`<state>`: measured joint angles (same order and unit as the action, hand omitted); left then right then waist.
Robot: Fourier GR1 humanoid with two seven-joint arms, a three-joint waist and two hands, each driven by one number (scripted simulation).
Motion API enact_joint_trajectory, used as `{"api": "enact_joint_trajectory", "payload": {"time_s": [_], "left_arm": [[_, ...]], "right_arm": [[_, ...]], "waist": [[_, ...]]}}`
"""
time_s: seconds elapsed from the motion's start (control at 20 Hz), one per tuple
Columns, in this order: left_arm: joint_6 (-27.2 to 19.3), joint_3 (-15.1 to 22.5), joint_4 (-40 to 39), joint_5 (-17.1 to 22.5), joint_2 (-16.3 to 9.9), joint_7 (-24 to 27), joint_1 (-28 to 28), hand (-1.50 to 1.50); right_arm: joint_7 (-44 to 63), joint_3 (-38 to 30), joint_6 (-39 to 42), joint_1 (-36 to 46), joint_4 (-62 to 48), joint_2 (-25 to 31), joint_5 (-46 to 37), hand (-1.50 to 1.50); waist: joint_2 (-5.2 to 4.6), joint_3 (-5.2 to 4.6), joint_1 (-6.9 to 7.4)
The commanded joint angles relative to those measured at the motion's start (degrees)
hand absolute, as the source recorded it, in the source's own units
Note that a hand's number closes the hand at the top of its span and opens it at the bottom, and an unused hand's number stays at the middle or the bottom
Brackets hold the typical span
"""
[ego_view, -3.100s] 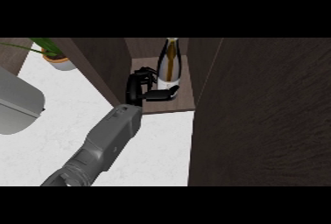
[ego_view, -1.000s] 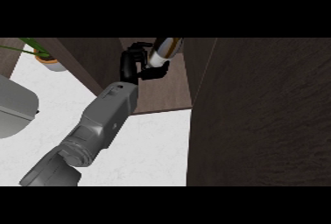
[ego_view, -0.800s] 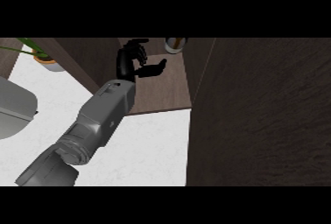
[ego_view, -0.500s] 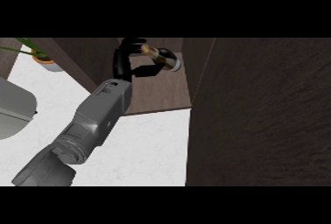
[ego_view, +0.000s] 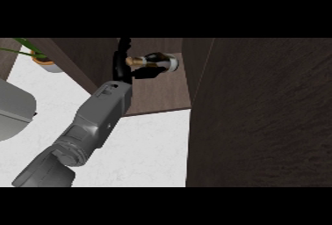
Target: Pick up the wine, place it into the cabinet and close the cabinet
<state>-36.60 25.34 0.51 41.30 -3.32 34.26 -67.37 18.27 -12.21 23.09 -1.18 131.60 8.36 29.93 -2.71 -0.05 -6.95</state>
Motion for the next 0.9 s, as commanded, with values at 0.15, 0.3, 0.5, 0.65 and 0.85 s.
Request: {"api": "enact_joint_trajectory", "payload": {"time_s": [0.15,0.3,0.5,0.65,0.85], "left_arm": [[1.6,-0.7,0.1,0.2,-1.3,3.1,1.3,-1.5],[3.0,-1.1,0.4,0.3,-1.2,2.2,-0.5,-1.5],[4.7,-1.0,0.6,-0.2,0.2,4.7,1.3,-1.5],[3.1,-2.3,1.3,0.7,2.6,5.3,0.1,-1.5],[4.4,-3.1,2.4,1.1,3.2,6.4,-0.7,-1.5]], "right_arm": [[-0.3,1.1,-0.2,-1.2,0.9,-1.2,-1.7,-1.5],[-1.5,0.4,1.6,-1.8,-0.3,-0.8,0.1,-1.5],[0.4,1.0,0.4,-1.3,1.3,-0.4,-0.6,-1.5],[0.4,2.6,-0.7,-0.9,0.9,-1.7,-2.5,-1.5],[-1.2,1.9,0.5,-1.4,0.4,-1.9,-2.0,-1.5]], "waist": [[-0.02,-0.11,0.71],[0.04,-0.03,0.36],[0.48,-0.08,1.22],[0.6,-0.07,1.62],[0.82,-0.02,1.75]]}}
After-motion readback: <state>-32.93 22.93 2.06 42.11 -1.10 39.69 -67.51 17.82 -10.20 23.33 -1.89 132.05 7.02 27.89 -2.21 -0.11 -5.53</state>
